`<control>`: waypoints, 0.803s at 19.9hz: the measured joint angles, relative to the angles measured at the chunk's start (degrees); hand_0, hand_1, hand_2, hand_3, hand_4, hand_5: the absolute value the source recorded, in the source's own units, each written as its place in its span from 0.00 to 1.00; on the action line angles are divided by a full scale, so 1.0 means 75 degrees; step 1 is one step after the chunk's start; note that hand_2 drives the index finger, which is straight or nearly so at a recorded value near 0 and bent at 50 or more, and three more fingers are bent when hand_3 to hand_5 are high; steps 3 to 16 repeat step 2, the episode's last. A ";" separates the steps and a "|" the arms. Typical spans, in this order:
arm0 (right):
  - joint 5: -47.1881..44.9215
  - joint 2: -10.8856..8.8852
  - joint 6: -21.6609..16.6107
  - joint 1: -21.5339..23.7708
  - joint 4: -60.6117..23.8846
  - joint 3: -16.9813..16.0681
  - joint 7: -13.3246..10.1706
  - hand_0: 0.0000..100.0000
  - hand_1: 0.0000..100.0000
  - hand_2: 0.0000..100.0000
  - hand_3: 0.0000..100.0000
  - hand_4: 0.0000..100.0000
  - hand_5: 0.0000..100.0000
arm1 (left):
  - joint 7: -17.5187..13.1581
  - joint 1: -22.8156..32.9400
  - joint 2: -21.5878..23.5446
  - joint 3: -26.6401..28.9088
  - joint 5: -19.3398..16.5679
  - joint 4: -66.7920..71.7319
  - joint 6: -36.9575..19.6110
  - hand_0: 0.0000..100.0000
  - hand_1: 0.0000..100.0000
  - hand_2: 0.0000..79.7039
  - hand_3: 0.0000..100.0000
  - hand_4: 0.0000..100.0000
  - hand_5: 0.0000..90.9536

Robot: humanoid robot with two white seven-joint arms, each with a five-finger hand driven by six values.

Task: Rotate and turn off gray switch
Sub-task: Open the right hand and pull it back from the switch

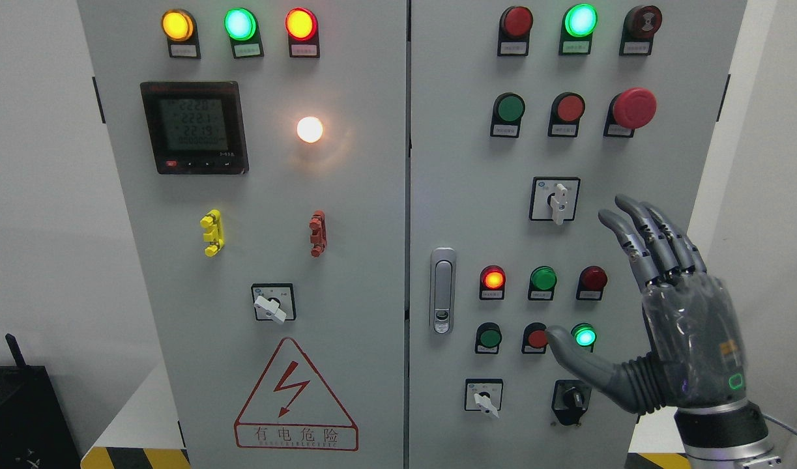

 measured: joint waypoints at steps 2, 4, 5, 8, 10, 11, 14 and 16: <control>0.0000 0.0000 0.0000 0.0036 -0.0018 -0.0021 0.0000 0.02 0.22 0.00 0.00 0.00 0.00 | 0.0000 0.0000 0.0000 0.0000 0.0000 0.0001 0.0000 0.12 0.39 0.00 0.00 0.00 0.00; 0.0000 0.0000 0.0000 0.0036 -0.0018 -0.0021 0.0000 0.02 0.22 0.00 0.00 0.00 0.00 | 0.0000 0.0000 0.0000 0.0000 0.0000 0.0001 0.0000 0.12 0.39 0.00 0.00 0.00 0.00; 0.0000 0.0000 0.0000 0.0036 -0.0018 -0.0021 0.0000 0.02 0.22 0.00 0.00 0.00 0.00 | 0.0000 0.0000 0.0000 0.0000 0.0000 0.0001 0.0000 0.12 0.39 0.00 0.00 0.00 0.00; 0.0000 0.0000 0.0000 0.0036 -0.0018 -0.0021 0.0000 0.02 0.22 0.00 0.00 0.00 0.00 | 0.0000 0.0000 0.0000 0.0000 0.0000 0.0001 0.0000 0.12 0.39 0.00 0.00 0.00 0.00; 0.0000 0.0000 0.0000 0.0036 -0.0018 -0.0021 0.0000 0.02 0.22 0.00 0.00 0.00 0.00 | 0.0000 0.0000 0.0000 0.0000 0.0000 0.0001 0.0000 0.12 0.39 0.00 0.00 0.00 0.00; 0.0000 0.0000 0.0000 0.0036 -0.0018 -0.0021 0.0000 0.02 0.22 0.00 0.00 0.00 0.00 | 0.0000 0.0000 0.0000 0.0000 0.0000 0.0001 0.0000 0.12 0.39 0.00 0.00 0.00 0.00; 0.0000 0.0000 0.0000 0.0036 -0.0018 -0.0021 0.0000 0.02 0.22 0.00 0.00 0.00 0.00 | 0.0000 0.0000 0.0000 0.0000 0.0000 0.0001 0.0000 0.12 0.39 0.00 0.00 0.00 0.00; 0.0000 0.0000 0.0000 0.0036 -0.0018 -0.0021 0.0000 0.02 0.22 0.00 0.00 0.00 0.00 | 0.0000 0.0000 0.0000 0.0000 0.0000 0.0001 0.0000 0.12 0.39 0.00 0.00 0.00 0.00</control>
